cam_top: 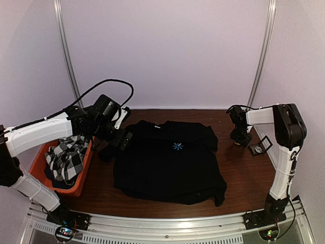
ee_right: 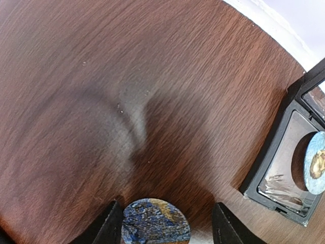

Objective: Pin the brooch onto the clothing
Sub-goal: Move the brooch from the brooch box.

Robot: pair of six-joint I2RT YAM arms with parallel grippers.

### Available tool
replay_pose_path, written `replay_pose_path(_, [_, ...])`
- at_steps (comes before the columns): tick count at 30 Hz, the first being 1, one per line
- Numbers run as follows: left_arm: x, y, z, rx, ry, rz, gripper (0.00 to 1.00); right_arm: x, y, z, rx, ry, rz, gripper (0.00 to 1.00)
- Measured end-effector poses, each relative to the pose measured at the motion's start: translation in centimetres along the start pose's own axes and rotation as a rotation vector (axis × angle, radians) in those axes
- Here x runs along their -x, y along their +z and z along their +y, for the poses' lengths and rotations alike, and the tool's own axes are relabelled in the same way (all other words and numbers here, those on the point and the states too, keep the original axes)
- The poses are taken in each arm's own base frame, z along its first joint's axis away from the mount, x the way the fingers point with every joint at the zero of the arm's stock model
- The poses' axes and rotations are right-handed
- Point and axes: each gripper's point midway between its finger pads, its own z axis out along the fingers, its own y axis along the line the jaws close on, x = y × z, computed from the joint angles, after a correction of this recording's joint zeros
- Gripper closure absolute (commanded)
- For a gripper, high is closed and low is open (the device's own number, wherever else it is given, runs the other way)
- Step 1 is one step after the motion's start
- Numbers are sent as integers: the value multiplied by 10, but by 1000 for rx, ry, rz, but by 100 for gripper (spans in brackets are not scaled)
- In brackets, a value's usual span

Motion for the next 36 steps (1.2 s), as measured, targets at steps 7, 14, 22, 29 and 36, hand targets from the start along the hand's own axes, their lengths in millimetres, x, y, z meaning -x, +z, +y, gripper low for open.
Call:
replay_pose_path(7, [0,0,0,0,0,0,2,-1,0,1,0,-9,6,57])
replay_pose_path(14, [0,0,0,0,0,0,2,0,0,6,20,-5,10,59])
replay_pose_path(22, [0,0,1,8,0,-1,2,-2,-1,16,60,-1,15,56])
replay_pose_path(29, [0,0,2,9,0,-1,2,-19,-11,31,108,-38,14,54])
replay_pose_path(36, [5,-4,-15,-44,-24,-8,2,-43,-24,31,138,-92,26,53])
